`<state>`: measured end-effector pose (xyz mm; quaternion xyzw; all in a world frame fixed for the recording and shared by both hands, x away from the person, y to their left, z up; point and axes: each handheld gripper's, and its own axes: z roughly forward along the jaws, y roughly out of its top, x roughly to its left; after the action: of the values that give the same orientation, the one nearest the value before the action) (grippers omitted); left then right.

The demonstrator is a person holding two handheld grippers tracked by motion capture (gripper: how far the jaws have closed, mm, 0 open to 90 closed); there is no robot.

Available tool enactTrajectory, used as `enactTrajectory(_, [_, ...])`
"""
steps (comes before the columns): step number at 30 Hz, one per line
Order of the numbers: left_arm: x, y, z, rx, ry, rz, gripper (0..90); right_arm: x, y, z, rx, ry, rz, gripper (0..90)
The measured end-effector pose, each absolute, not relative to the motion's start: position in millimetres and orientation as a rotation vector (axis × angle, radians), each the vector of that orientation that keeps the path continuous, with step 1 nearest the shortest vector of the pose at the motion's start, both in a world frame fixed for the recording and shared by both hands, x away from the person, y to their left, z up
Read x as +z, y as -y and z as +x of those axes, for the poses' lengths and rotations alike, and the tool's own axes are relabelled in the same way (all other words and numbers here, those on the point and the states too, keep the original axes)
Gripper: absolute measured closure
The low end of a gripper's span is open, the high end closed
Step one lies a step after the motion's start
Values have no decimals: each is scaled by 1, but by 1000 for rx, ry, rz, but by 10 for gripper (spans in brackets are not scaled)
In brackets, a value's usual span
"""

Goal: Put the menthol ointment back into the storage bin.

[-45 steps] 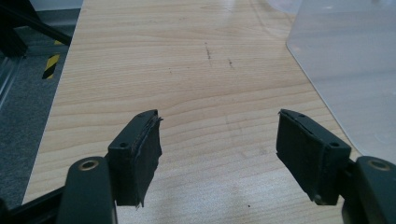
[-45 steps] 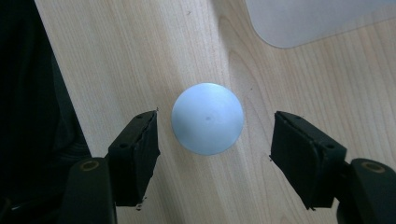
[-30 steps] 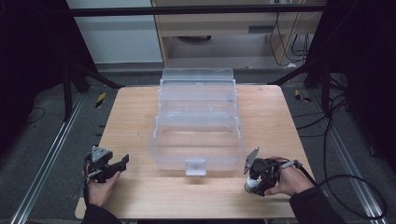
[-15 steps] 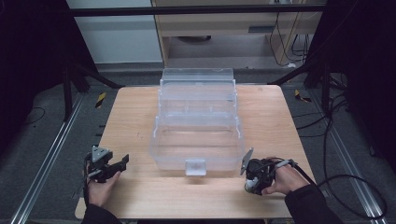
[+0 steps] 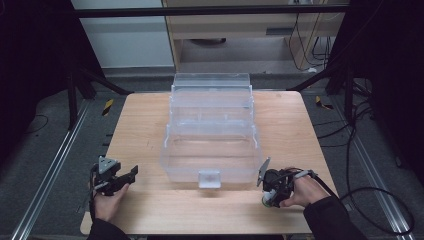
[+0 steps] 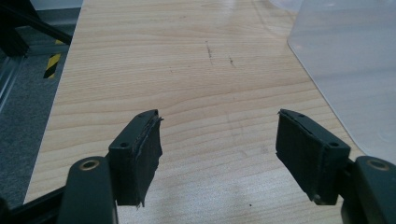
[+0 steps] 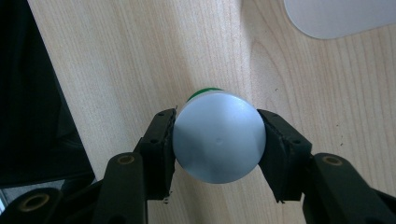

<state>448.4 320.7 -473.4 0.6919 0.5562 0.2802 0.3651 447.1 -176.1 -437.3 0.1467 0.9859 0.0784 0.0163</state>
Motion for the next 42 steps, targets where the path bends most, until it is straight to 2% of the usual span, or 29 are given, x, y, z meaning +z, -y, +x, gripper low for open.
enactTrajectory(8, [-474,-320,449,719,-1431,1784,305,-431,180,446,283,-3066,485,502])
enactTrajectory(42, [-474,-320,448,718,-1430,1781,306,-351,194,448,448,-2939,555,502])
